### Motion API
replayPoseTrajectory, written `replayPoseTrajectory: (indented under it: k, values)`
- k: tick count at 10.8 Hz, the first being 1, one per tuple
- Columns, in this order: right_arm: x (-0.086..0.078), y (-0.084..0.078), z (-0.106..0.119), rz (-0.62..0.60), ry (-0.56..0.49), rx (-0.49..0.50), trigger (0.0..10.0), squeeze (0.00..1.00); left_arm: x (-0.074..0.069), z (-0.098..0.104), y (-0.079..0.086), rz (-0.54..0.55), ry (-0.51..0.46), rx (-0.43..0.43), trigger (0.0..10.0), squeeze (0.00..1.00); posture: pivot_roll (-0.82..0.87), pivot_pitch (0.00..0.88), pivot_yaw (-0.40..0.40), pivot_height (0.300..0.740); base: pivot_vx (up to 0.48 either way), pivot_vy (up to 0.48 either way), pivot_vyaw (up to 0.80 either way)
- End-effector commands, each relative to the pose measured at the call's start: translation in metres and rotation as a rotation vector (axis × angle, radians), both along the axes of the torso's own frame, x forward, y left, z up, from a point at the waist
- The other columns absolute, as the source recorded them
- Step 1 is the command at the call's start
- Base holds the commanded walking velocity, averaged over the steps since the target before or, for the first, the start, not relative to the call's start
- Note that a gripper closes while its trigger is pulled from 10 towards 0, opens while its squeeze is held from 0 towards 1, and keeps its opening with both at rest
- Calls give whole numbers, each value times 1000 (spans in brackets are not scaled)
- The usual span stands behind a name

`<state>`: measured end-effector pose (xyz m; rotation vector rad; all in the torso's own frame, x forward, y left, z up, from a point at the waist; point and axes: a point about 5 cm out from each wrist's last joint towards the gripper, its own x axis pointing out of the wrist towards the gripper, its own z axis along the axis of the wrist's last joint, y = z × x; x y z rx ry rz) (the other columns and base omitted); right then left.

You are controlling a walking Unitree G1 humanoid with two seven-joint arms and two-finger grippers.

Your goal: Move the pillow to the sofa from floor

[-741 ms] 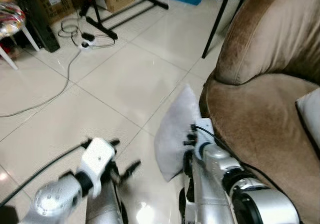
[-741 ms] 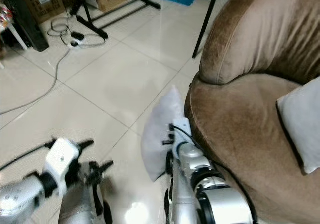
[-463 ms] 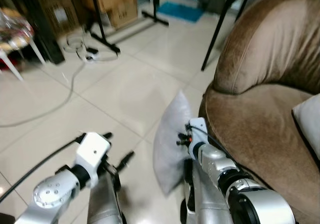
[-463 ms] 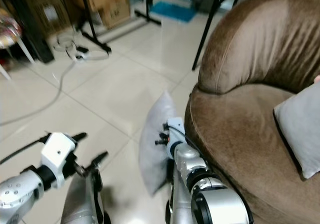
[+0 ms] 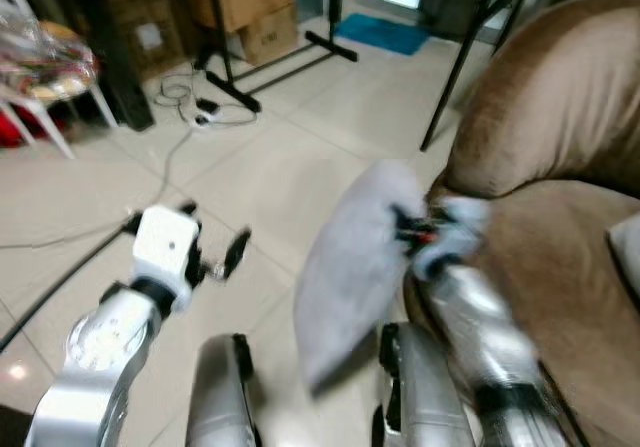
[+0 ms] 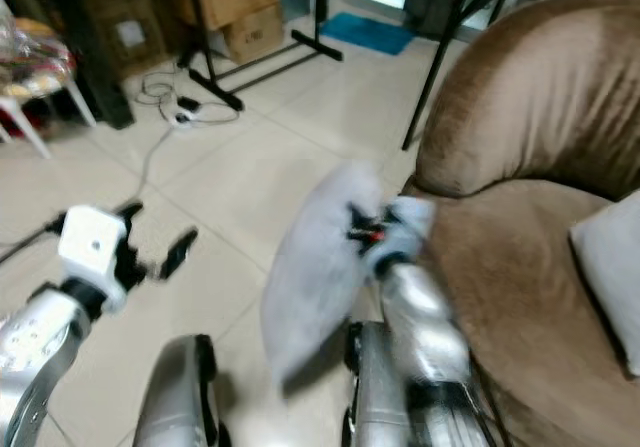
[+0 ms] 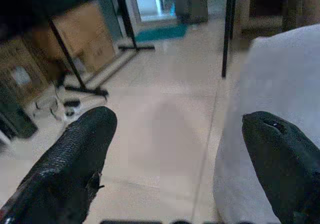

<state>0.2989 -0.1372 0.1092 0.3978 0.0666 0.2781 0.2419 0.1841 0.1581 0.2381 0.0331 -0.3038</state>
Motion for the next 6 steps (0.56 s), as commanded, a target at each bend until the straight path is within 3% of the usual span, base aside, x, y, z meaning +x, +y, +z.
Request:
replayPoseTrajectory:
  k: [1, 2, 3, 4, 6]
  values:
    - [0, 2, 26, 17, -96, 7, 2078, 0, 0, 1, -1, 12, -9, 5, 10000, 0, -49, 0, 31, 517, 0, 0, 0]
    - [-16, 5, 42, 51, -141, -67, 10000, 0, 5, 8, -4, 48, -52, -18, 10000, 0, -59, 0, 31, 517, 0, 0, 0]
    - [-23, 4, 48, 38, -156, -130, 10000, 0, 8, 14, -5, 85, -87, -32, 10000, 0, -60, 0, 29, 517, 0, 0, 0]
    - [-25, -1, 50, -33, -148, -126, 10000, 0, 8, 19, -6, 89, -122, 2, 10000, 0, -55, 0, 32, 532, 0, 0, 0]
    - [-24, 3, 51, -25, -136, -143, 10000, 0, 10, 18, -5, 104, -125, 4, 10000, 0, -45, 0, 30, 552, 0, 0, 0]
